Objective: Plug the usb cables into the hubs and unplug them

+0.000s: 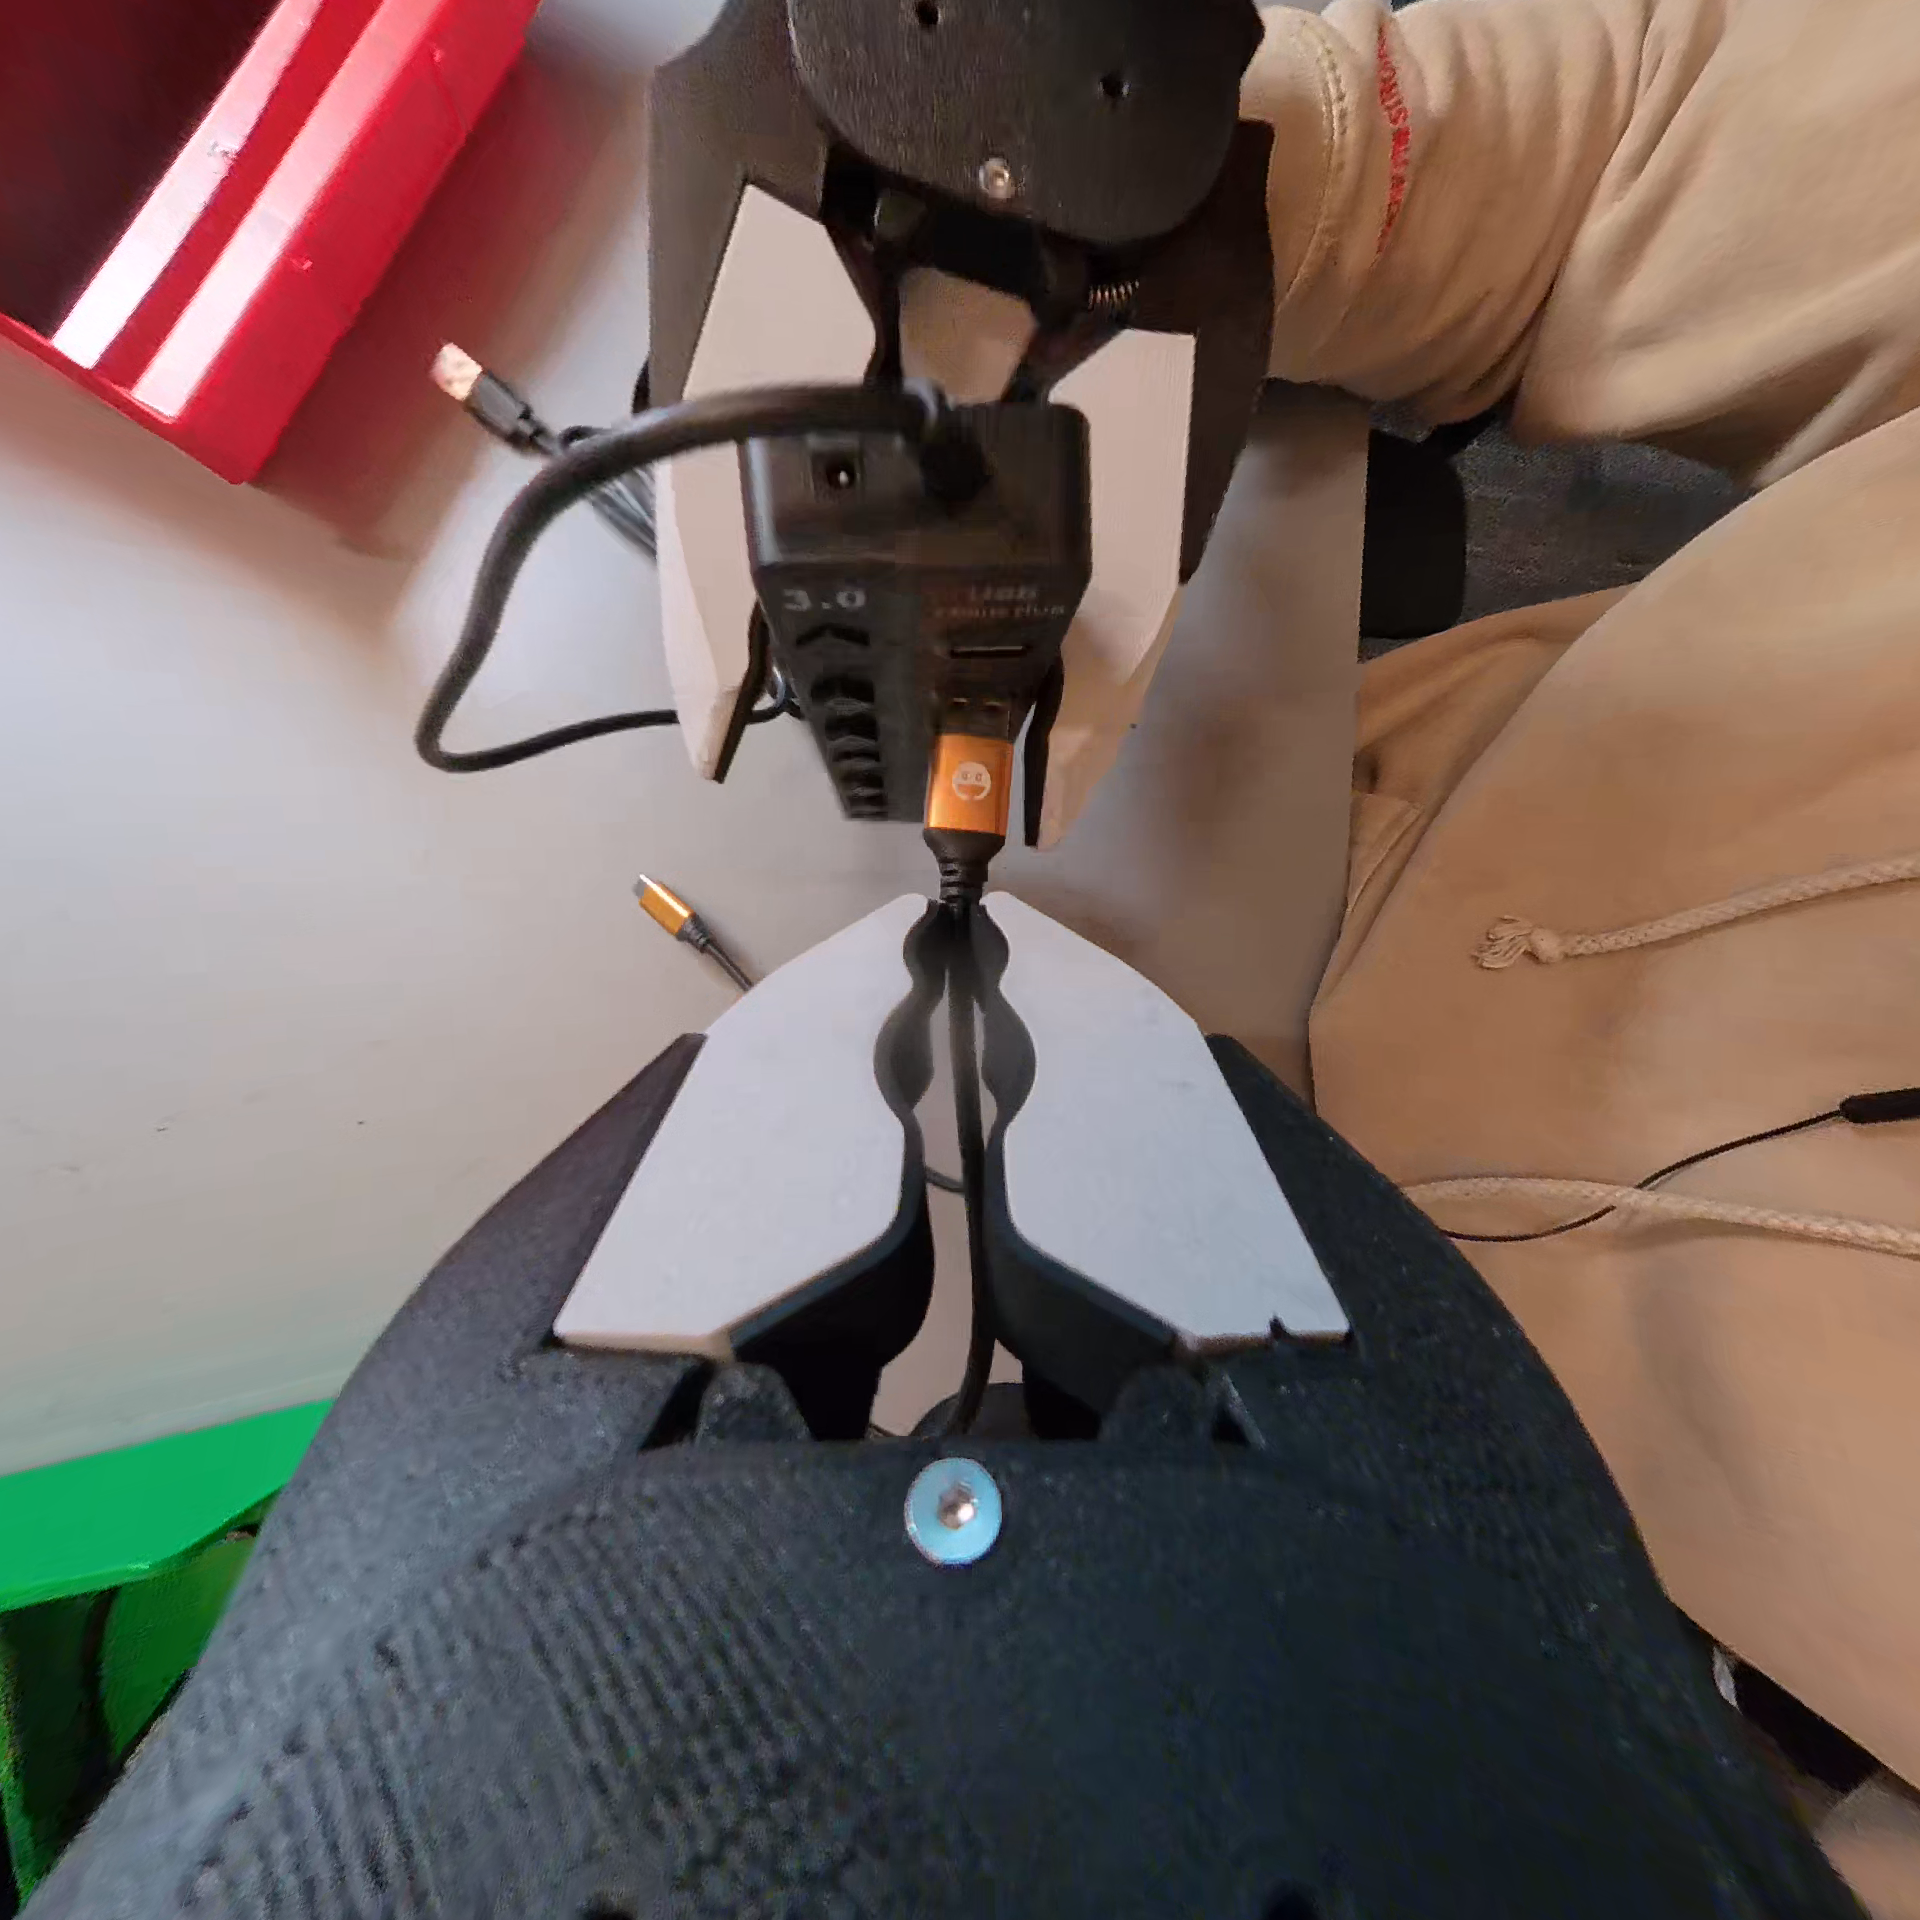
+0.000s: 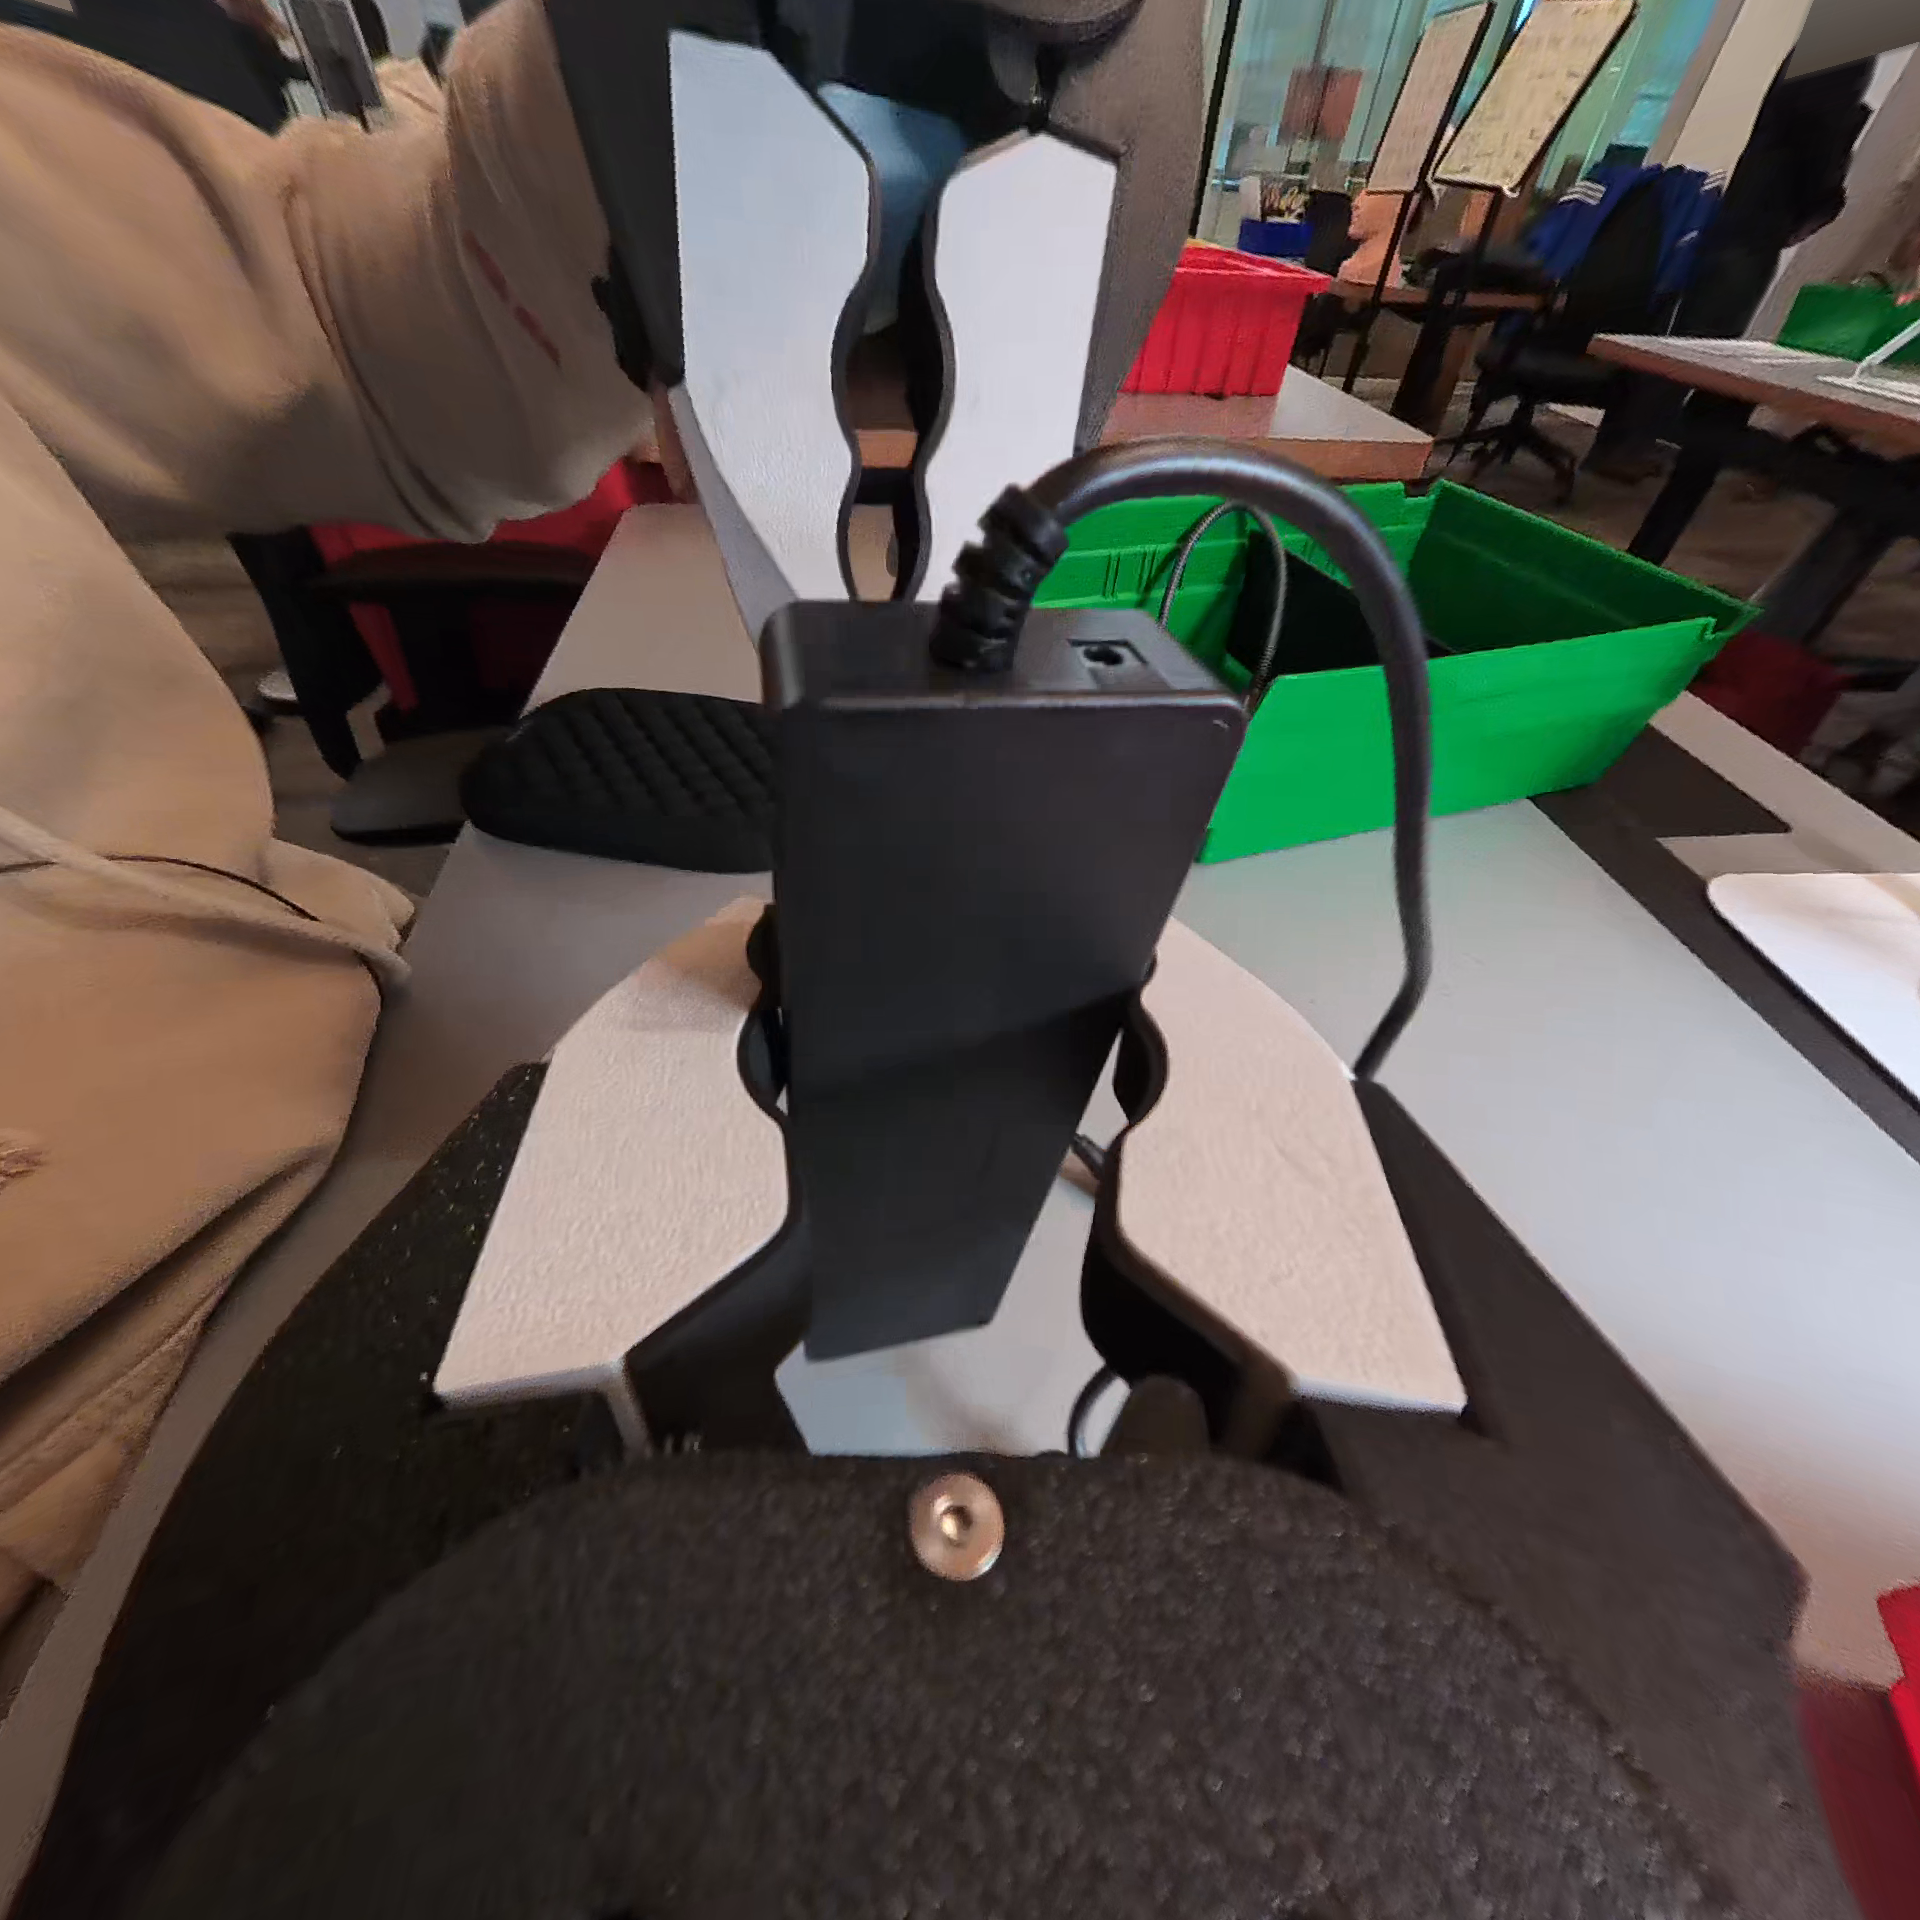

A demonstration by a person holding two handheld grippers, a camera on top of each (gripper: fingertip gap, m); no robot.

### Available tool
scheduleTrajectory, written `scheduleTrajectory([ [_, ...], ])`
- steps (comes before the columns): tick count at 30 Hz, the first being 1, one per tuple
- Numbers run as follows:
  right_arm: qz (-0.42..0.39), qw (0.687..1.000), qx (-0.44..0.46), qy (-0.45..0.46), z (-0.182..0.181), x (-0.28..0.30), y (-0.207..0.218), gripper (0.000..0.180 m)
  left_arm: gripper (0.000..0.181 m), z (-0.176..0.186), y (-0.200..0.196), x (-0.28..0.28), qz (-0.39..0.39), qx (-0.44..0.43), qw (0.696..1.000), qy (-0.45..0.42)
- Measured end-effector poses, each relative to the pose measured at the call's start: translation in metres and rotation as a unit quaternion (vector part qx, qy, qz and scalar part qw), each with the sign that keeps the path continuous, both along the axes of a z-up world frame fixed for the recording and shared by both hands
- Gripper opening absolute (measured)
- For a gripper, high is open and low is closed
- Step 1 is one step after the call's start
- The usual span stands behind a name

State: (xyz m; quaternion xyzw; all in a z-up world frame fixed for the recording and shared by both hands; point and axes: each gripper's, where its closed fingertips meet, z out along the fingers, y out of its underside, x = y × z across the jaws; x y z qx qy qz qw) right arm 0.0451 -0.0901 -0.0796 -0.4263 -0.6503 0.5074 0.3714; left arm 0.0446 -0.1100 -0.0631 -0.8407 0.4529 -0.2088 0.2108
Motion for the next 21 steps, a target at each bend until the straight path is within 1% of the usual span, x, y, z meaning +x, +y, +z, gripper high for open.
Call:
scheduleTrajectory([
  [2, -0.008, 1.0, 0.02, 0.007, 0.001, 0.001, 0.001, 0.061, 0.004, 0.002, -0.001, 0.002, -0.002, 0.004, 1.0, -0.008],
  [5, -0.006, 1.0, -0.005, 0.02, 0.008, 0.001, 0.001, 0.061, 0.004, 0.008, 0.0, 0.003, 0.0, 0.019, 1.0, -0.024],
  [8, -0.025, 0.999, -0.006, 0.034, 0.013, -0.002, 0.002, 0.061, 0.004, 0.011, -0.002, 0.009, 0.001, 0.031, 0.998, -0.05],
  [11, -0.03, 0.998, -0.008, 0.048, 0.018, -0.002, 0.001, 0.06, 0.004, 0.015, -0.003, 0.011, 0.006, 0.064, 0.996, -0.061],
  [14, -0.027, 0.998, -0.017, 0.054, 0.021, -0.003, -0.002, 0.06, 0.003, 0.022, -0.004, 0.011, 0.014, 0.068, 0.993, -0.093],
  [18, -0.031, 0.998, -0.018, 0.053, 0.019, -0.004, -0.002, 0.06, 0.003, 0.019, -0.004, 0.009, 0.019, 0.076, 0.993, -0.093],
  [21, -0.03, 0.997, -0.021, 0.062, 0.028, -0.004, -0.002, 0.061, 0.004, 0.029, -0.004, 0.009, 0.019, 0.106, 0.985, -0.136],
])
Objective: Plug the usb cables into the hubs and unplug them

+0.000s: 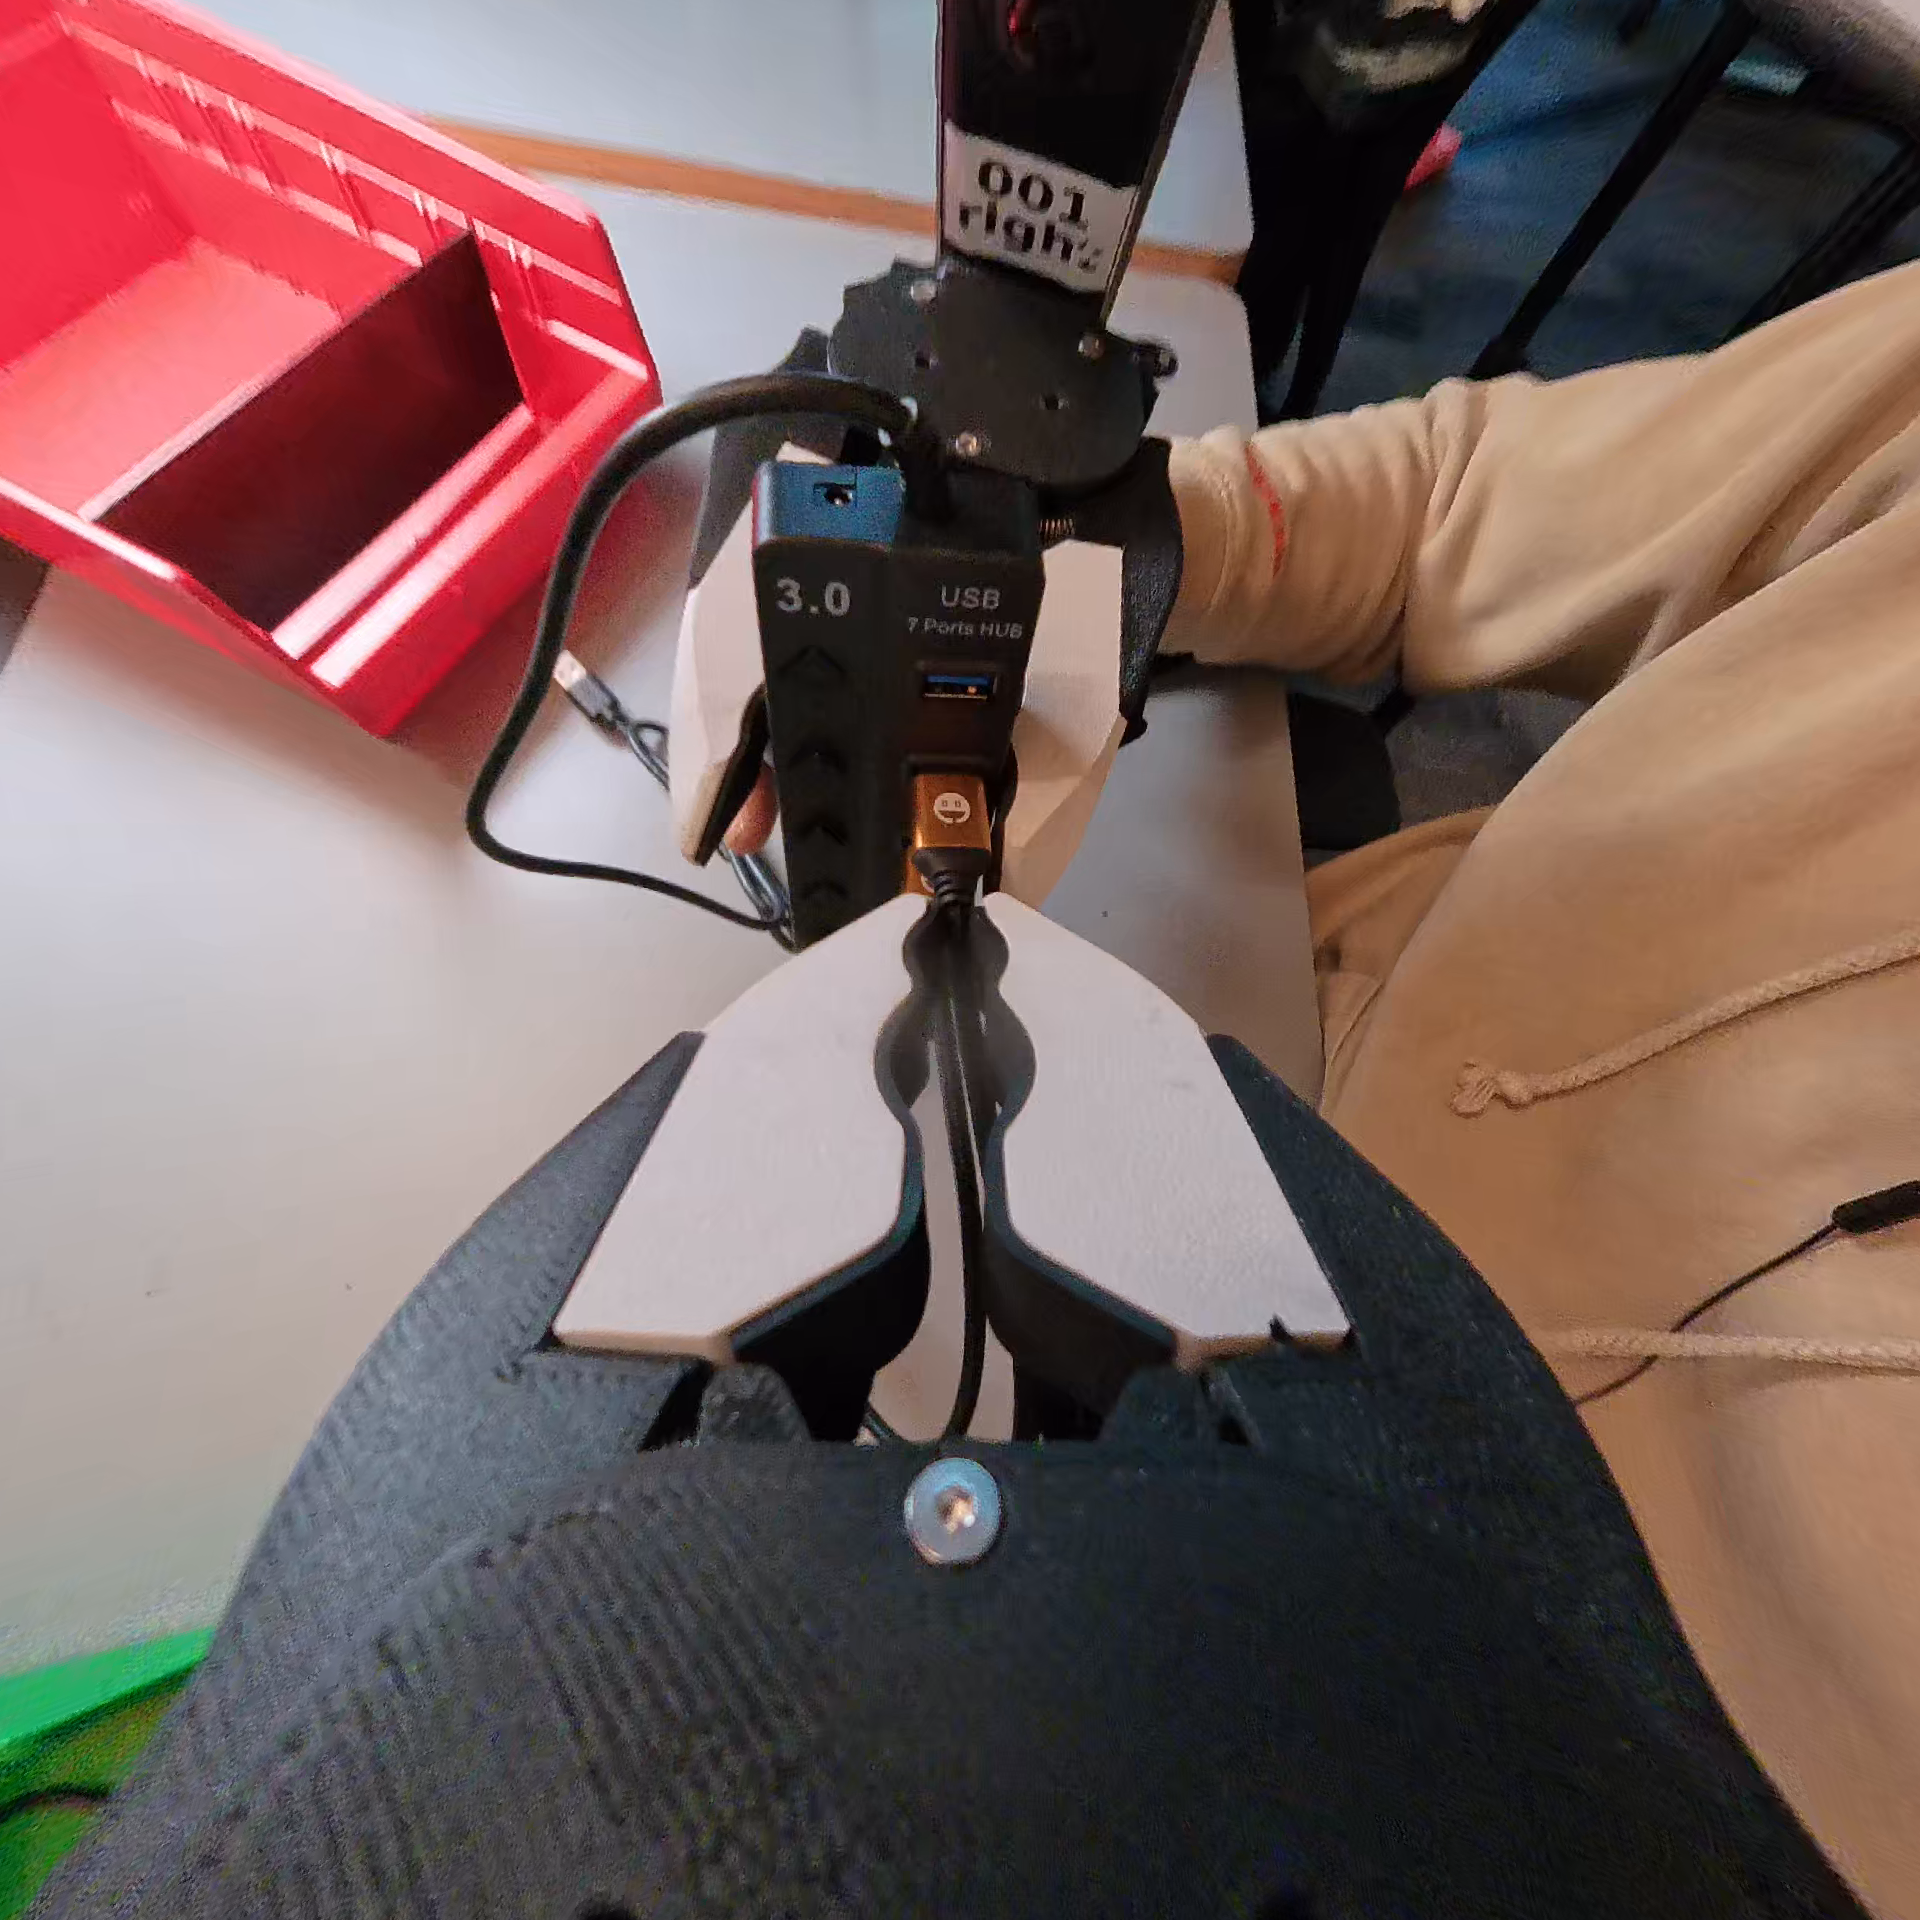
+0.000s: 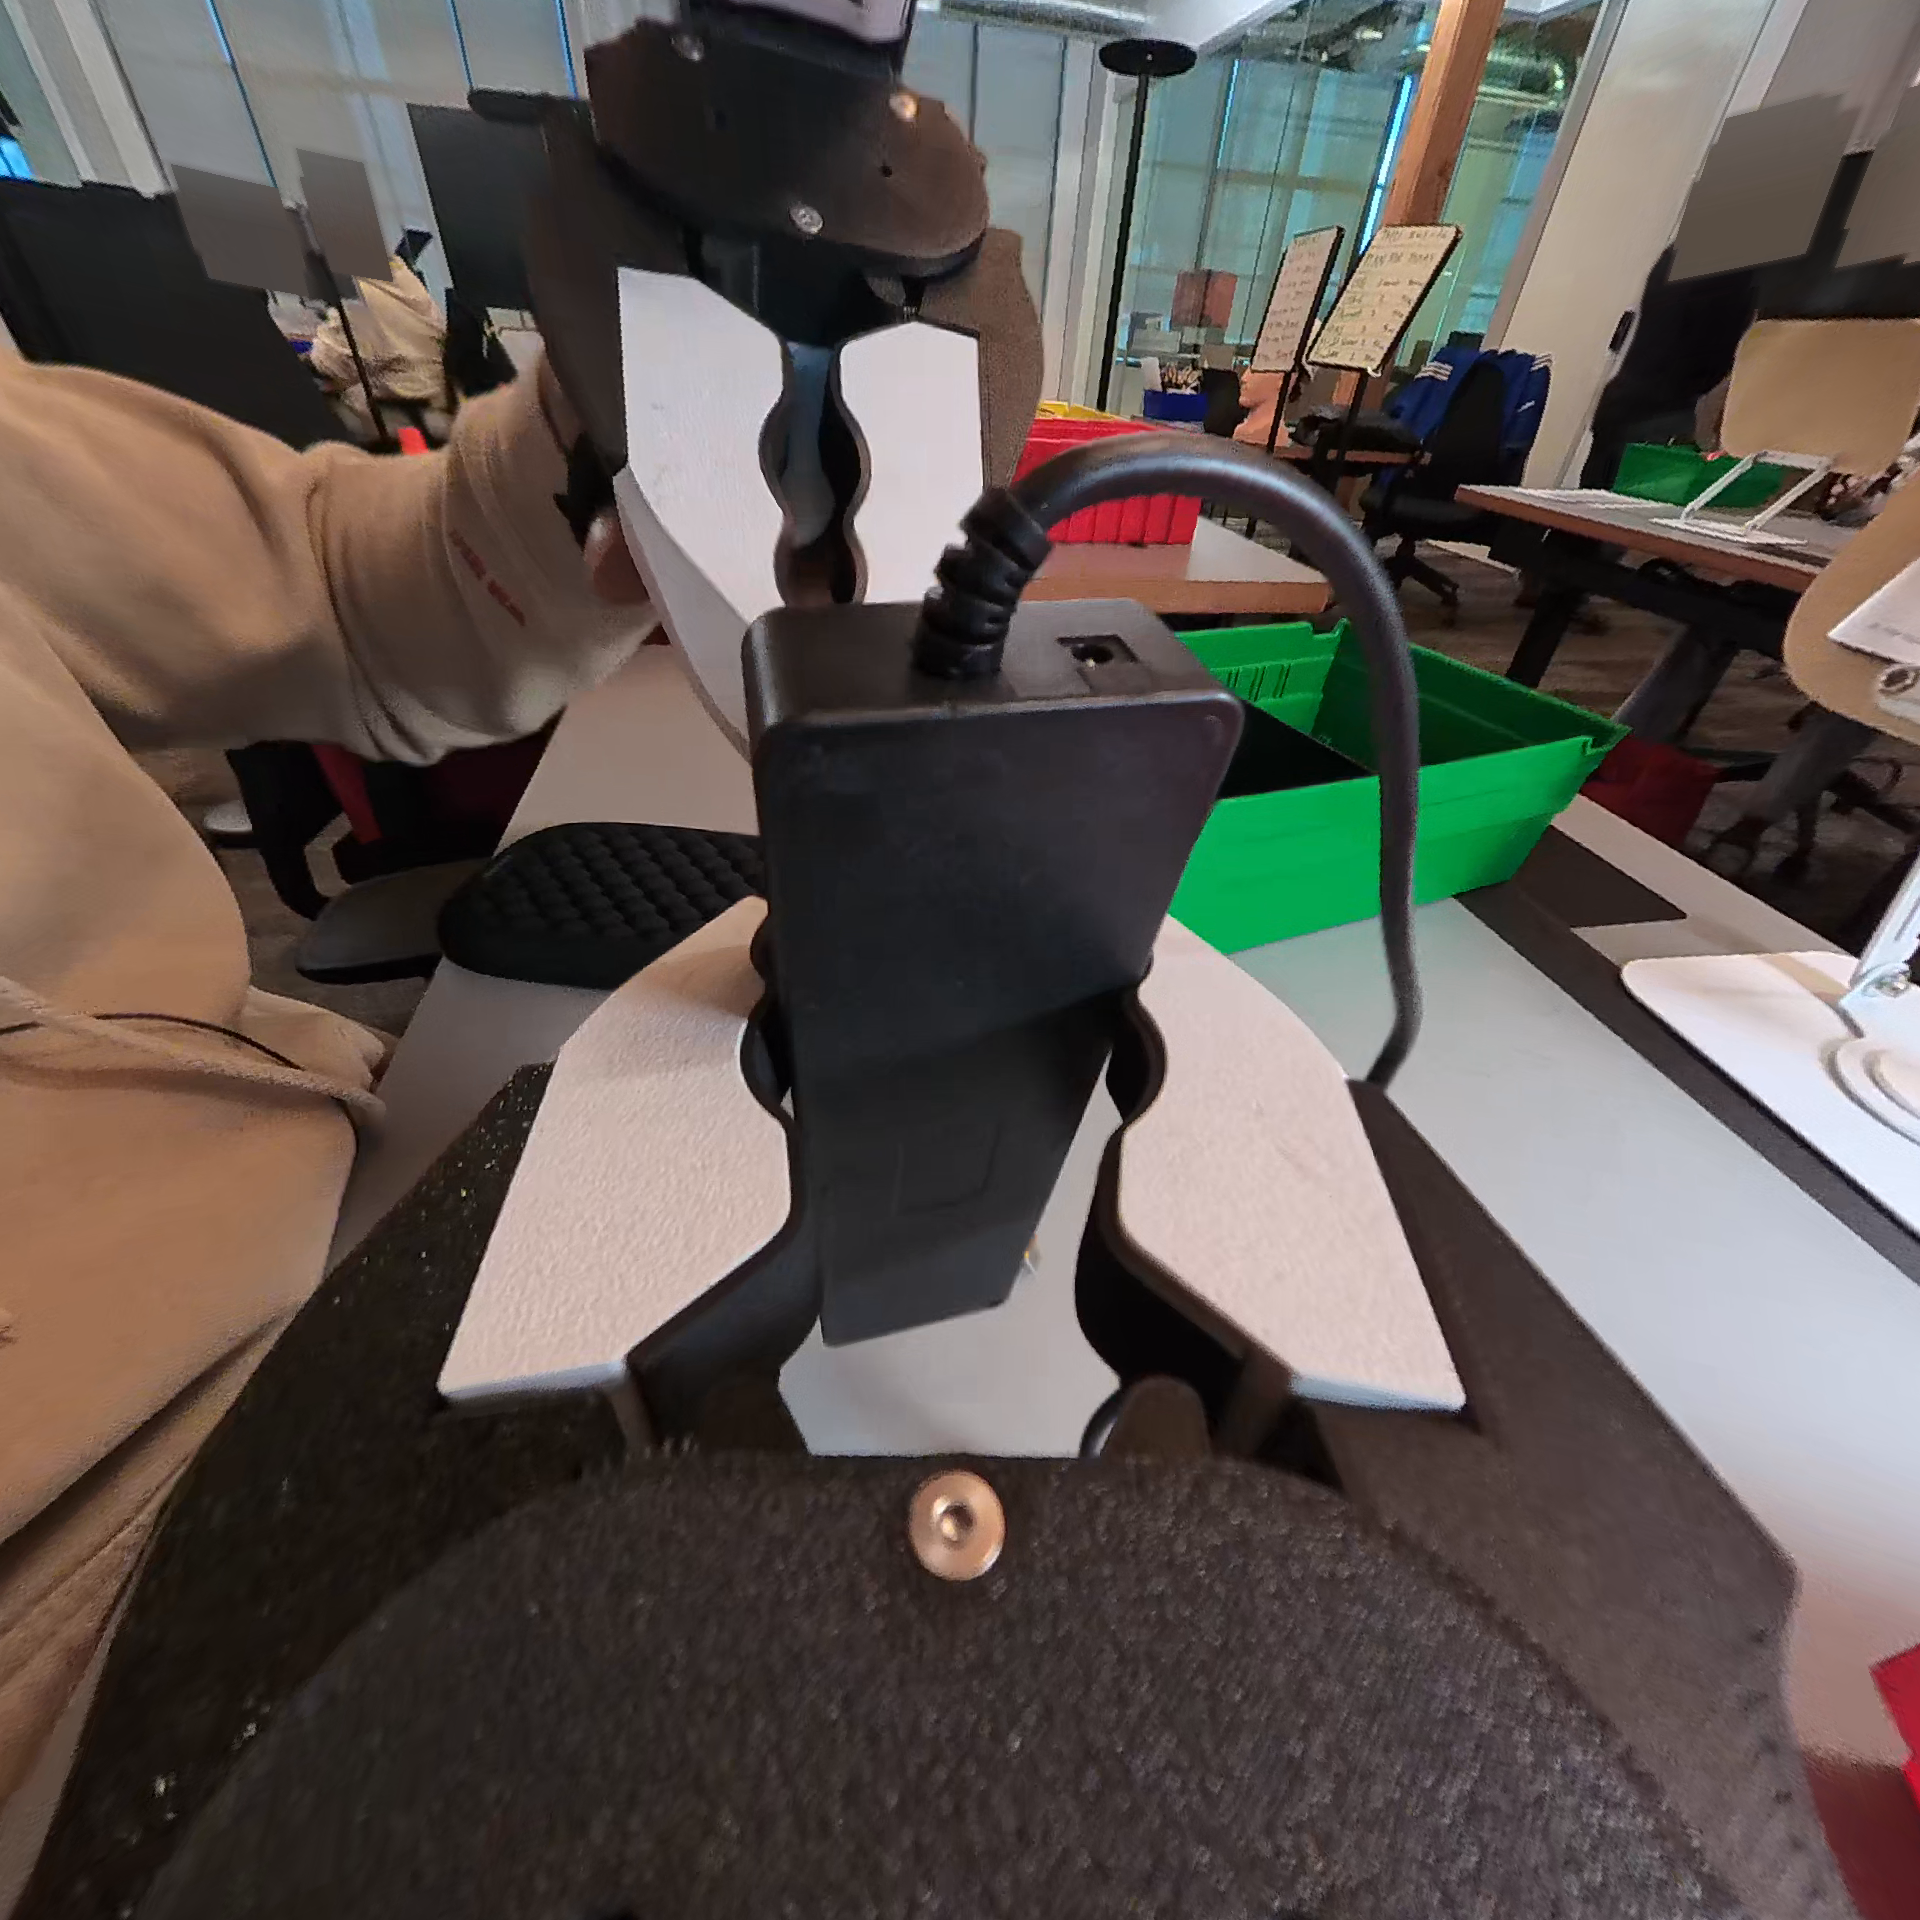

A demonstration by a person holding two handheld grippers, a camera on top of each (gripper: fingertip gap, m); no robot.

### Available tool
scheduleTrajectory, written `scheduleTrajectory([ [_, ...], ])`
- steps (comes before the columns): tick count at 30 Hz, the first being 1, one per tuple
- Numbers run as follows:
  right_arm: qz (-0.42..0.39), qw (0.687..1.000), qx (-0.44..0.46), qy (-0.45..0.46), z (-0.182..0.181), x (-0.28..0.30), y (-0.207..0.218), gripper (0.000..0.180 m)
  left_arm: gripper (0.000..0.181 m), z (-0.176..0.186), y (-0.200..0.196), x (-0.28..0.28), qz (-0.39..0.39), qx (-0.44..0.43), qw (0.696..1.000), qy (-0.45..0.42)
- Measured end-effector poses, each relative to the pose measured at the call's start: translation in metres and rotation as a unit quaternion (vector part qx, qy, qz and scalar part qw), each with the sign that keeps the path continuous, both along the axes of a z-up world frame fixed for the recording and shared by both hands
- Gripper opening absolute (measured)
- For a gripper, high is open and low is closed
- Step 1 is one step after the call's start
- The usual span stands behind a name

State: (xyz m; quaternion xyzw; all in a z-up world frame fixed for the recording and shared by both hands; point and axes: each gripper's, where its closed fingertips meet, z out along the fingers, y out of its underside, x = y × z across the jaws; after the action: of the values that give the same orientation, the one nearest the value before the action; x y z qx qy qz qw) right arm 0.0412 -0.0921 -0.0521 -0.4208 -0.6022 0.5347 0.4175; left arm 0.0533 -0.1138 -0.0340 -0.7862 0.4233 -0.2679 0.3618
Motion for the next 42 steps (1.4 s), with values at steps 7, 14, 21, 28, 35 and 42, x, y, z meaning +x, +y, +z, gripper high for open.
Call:
scheduleTrajectory([
  [7, 0.047, 0.999, 0.008, 0.021, 0.025, 0.015, -0.001, 0.06, 0.037, 0.012, -0.005, -0.034, 0.013, 0.097, 0.986, -0.137],
  [14, 0.222, 0.97, -0.032, 0.095, 0.093, 0.014, -0.031, 0.06, 0.045, -0.019, 0.0, -0.011, -0.089, 0.025, 0.96, -0.265],
  [21, 0.29, 0.952, -0.036, 0.087, 0.099, -0.018, -0.061, 0.061, 0.051, -0.014, -0.016, 0.019, -0.167, 0.034, 0.937, -0.304],
  [28, 0.096, 0.995, -0.025, 0.017, 0.083, -0.042, -0.016, 0.056, 0.043, -0.026, -0.003, -0.029, -0.017, 0.064, 0.967, -0.246],
  [35, -0.011, 0.995, -0.039, -0.092, 0.054, -0.038, 0.006, 0.035, 0.024, -0.044, 0.003, -0.055, 0.068, 0.098, 0.978, -0.17],
  [42, 0.027, 0.993, -0.048, -0.1, 0.051, -0.035, -0.005, 0.031, 0.025, -0.054, -0.006, -0.048, 0.054, 0.091, 0.983, -0.151],
])
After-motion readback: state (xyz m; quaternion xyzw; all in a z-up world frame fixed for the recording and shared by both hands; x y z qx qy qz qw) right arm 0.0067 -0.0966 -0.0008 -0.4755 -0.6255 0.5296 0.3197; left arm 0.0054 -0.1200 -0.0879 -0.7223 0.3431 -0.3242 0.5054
